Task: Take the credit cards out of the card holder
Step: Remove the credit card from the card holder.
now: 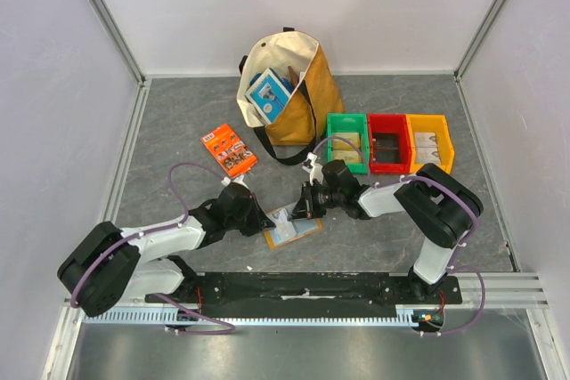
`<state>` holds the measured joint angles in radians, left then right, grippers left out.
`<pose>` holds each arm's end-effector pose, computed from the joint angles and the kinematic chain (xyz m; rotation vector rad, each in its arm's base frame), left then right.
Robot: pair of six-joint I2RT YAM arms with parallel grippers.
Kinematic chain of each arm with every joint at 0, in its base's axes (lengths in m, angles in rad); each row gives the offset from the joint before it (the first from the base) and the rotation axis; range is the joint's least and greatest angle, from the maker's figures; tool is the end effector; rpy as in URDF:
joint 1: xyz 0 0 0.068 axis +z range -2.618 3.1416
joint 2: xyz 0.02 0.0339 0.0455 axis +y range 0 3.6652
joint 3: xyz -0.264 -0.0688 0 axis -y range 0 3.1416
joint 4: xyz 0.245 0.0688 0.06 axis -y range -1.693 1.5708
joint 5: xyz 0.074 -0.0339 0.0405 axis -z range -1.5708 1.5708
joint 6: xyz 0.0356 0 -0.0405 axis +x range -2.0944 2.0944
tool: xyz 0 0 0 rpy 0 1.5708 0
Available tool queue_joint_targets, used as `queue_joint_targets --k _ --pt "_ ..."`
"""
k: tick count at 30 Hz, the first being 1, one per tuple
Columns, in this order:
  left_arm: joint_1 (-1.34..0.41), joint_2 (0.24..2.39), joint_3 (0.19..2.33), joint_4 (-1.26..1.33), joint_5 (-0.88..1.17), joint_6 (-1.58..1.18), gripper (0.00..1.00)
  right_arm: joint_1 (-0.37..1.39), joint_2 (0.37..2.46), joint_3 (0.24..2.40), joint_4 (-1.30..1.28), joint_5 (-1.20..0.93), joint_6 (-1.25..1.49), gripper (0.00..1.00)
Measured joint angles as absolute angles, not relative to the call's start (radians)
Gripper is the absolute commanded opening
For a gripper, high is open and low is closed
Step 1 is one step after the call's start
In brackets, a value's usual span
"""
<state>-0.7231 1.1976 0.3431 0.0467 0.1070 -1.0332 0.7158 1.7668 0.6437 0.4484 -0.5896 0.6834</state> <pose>0.1515 -0.1388 0.1349 -0.3452 2.5693 -0.8887 0.2228 0.2200 0.1129 -0.4020 2.4735 1.3436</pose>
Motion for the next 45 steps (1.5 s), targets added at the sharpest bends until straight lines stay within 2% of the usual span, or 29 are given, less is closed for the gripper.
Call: queue_joint_targets --k 9,14,18,25,27,29,31,36,39,41,45 --pt "-0.723 1.234 0.368 0.036 0.107 -1.033 0.02 0.697 1.767 0.641 0.44 -0.594 0.683 0.0" --pt "-0.723 1.237 0.37 0.036 0.107 -1.032 0.02 0.684 1.767 0.628 0.457 -0.613 0.688 0.03" --pt "-0.723 1.238 0.37 0.036 0.107 -1.032 0.02 0.676 1.767 0.617 0.479 -0.629 0.701 0.0" --pt "-0.723 1.247 0.374 0.038 0.109 -1.032 0.02 0.651 1.768 0.598 0.5 -0.636 0.715 0.01" --pt "-0.723 1.247 0.374 0.038 0.109 -1.032 0.02 0.643 1.766 0.598 0.495 -0.637 0.713 0.08" --pt "-0.723 1.247 0.374 0.038 0.109 -1.032 0.02 0.642 1.763 0.598 0.49 -0.638 0.709 0.24" --pt "-0.723 1.248 0.375 0.038 0.11 -1.032 0.02 0.641 1.762 0.598 0.489 -0.642 0.707 0.33" --pt "-0.723 1.248 0.375 0.038 0.112 -1.031 0.02 0.641 1.765 0.616 0.488 -0.678 0.706 0.37" --pt "-0.723 1.248 0.375 0.039 0.113 -1.03 0.02 0.642 1.781 0.631 0.485 -0.686 0.706 0.37" --pt "-0.723 1.248 0.375 0.04 0.113 -1.026 0.02 0.644 1.791 0.642 0.484 -0.691 0.706 0.32" --pt "-0.723 1.248 0.375 0.041 0.114 -1.024 0.02 0.646 1.806 0.652 0.477 -0.692 0.696 0.05"
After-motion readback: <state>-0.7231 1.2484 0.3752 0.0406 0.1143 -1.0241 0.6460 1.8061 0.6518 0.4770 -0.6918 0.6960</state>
